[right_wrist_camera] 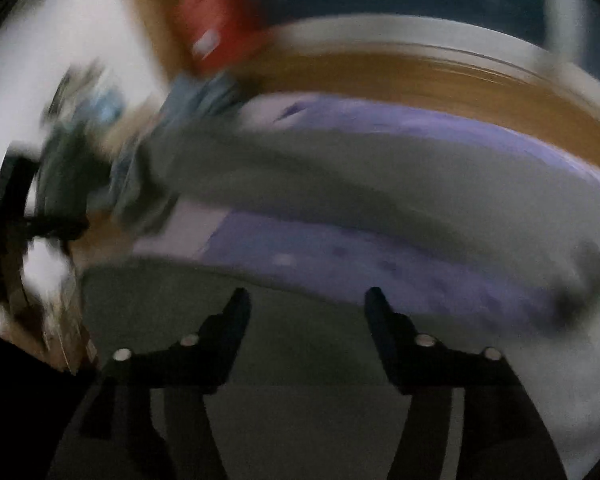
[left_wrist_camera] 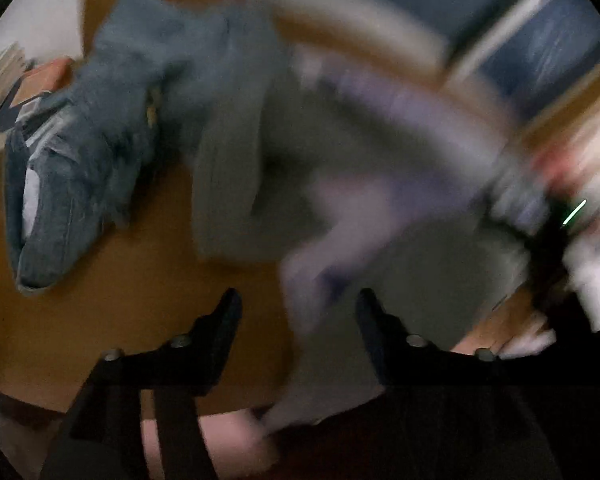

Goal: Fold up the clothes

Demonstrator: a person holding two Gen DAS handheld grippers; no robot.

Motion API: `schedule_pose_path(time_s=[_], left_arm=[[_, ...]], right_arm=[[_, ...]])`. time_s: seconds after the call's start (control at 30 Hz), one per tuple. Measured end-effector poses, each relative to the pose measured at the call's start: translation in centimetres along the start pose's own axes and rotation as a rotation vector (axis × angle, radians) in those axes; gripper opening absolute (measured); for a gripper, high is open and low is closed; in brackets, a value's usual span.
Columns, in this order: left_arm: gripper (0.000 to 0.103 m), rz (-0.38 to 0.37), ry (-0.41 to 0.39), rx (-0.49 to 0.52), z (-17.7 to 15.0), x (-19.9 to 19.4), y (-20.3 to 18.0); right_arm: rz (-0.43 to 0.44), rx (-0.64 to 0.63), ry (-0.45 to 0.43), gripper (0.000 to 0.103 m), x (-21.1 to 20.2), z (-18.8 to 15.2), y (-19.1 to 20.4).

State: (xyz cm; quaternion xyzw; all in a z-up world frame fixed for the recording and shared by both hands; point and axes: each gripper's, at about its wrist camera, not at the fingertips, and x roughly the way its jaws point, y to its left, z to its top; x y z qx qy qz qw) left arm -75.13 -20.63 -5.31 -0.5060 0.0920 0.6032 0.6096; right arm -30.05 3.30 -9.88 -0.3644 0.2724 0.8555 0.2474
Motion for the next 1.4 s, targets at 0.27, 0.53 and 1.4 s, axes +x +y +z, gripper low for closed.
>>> schedule_pose_path(time_s=[0.27,0.53,1.4], left_arm=[[0.102,0.321,0.057,0.098,7.9,7.9,-2.4],[0.080,0.504,0.272,0.147,10.4,14.4,-3.0],[0.015,0.841,-0.527,0.708,15.6,8.2,-10.0]], right_arm=[[0.445,0.710,-0.028,0.065,2.4,0.7,-12.4],[0.652,0.872,0.156,0.064,10.1,2.8,-10.4],[0.780,0.811,-0.371,0.007,3.5,8.7,-10.9]])
